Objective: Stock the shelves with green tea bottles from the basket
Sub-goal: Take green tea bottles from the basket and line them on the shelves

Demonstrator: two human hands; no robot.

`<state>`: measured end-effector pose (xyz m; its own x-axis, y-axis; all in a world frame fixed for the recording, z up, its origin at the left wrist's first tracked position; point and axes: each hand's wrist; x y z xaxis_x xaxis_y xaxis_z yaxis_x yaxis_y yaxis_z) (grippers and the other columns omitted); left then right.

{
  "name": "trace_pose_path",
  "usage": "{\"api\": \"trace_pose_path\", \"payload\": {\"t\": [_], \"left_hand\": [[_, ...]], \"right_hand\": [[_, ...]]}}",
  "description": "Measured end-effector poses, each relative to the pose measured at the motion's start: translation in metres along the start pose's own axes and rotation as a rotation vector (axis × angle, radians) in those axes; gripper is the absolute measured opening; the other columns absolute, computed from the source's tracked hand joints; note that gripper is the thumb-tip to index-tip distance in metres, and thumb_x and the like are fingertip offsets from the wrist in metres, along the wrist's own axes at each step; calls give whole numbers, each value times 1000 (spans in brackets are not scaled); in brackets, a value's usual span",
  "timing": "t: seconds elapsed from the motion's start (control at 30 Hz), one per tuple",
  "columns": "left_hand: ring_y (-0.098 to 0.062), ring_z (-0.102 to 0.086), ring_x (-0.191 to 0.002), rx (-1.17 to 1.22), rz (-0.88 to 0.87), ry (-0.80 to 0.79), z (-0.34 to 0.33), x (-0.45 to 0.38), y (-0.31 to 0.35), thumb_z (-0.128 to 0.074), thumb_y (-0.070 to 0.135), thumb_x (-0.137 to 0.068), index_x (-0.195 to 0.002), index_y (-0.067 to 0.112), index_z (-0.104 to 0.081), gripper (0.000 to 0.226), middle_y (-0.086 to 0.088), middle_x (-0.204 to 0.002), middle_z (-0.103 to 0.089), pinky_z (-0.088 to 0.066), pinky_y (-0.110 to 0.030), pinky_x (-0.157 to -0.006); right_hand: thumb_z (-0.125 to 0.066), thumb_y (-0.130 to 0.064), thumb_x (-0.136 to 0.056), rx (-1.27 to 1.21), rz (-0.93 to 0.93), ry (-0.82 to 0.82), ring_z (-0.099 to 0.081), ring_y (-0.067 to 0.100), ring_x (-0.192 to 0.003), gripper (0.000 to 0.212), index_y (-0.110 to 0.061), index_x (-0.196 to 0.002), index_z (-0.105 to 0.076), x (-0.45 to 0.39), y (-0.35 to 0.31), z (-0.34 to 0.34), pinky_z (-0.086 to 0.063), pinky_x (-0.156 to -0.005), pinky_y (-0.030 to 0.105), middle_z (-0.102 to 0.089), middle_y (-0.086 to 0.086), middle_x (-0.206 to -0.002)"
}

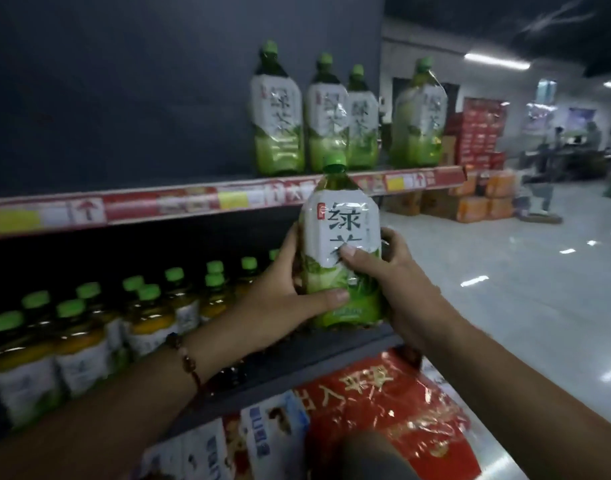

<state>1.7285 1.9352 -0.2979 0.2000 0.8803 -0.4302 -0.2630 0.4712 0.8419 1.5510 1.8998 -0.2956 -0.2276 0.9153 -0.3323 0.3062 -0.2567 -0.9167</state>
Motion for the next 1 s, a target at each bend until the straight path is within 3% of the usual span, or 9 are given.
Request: {"api": "trace_pose_path", "payload": {"t": [0.13, 0.3, 0.47, 0.63, 0.77, 0.87, 1.0], "left_hand": [[-4, -64, -115, -130, -70, 123, 56, 10, 48, -80, 24, -82, -146, 57, -23, 91, 25, -129, -61, -53, -36, -98], [9, -62, -109, -269, -130, 271, 110, 16, 92, -77, 24, -84, -149, 52, -22, 89, 35, -120, -62, -54, -17, -86], [8, -66, -101, -313, -178, 368, 150, -3, 113, -78, 17, -83, -146, 41, -31, 82, 27, -117, -65, -52, -9, -74], [5, -64, -107, -387, -168, 387, 181, -41, 103, -83, 15, -78, -149, 38, -28, 93, 20, -125, -63, -53, -14, -84], [2, -63, -106, -444, -94, 407, 193, -70, 82, -85, 15, -75, -138, 35, -45, 77, 20, -118, -64, -51, -12, -80], [-2, -60, -109, -441, -49, 412, 197, -88, 68, -84, 19, -77, -142, 39, -39, 82, 19, -120, -61, -51, -26, -93], [-2, -59, -106, -461, -34, 409, 196, -109, 56, -82, 18, -79, -151, 35, -24, 94, 19, -118, -58, -47, -25, -92]], "right_hand": [[-85, -24, -72, -25, 98, -132, -71, 20, -103, 70, -25, -130, -47, -21, -36, -59, -59, -87, 44, -68, 3, -121], [-78, -19, -83, -23, 217, -245, -71, 19, -104, 61, -23, -135, -46, -46, -69, -123, -57, -92, 44, -70, 2, -119], [-76, -17, -86, 46, 331, -295, -69, 16, -108, 58, -17, -136, -48, -83, -87, -167, -57, -94, 39, -70, 3, -121], [-72, -20, -89, 182, 371, -300, -70, 13, -105, 48, -23, -135, -57, -122, -87, -183, -57, -92, 31, -73, -1, -116], [-73, -50, -77, 446, 413, -175, -65, 19, -107, 58, -40, -132, -54, -156, -68, -190, -55, -96, 43, -65, 4, -121], [-71, -33, -89, 453, 341, -161, -65, 17, -107, 49, -27, -134, -53, -173, -62, -188, -54, -98, 43, -68, -1, -120], [-67, -31, -92, 493, 270, -106, -63, 19, -109, 45, -25, -134, -50, -189, -56, -188, -52, -97, 40, -67, -2, -121]]}}
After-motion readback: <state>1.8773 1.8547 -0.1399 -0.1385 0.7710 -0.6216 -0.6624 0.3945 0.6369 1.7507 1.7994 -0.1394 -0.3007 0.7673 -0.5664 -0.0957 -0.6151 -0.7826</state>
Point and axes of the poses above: each hand's wrist, its own x-axis away from the middle knuckle, its own z-axis out of the back of the hand, y = z × x
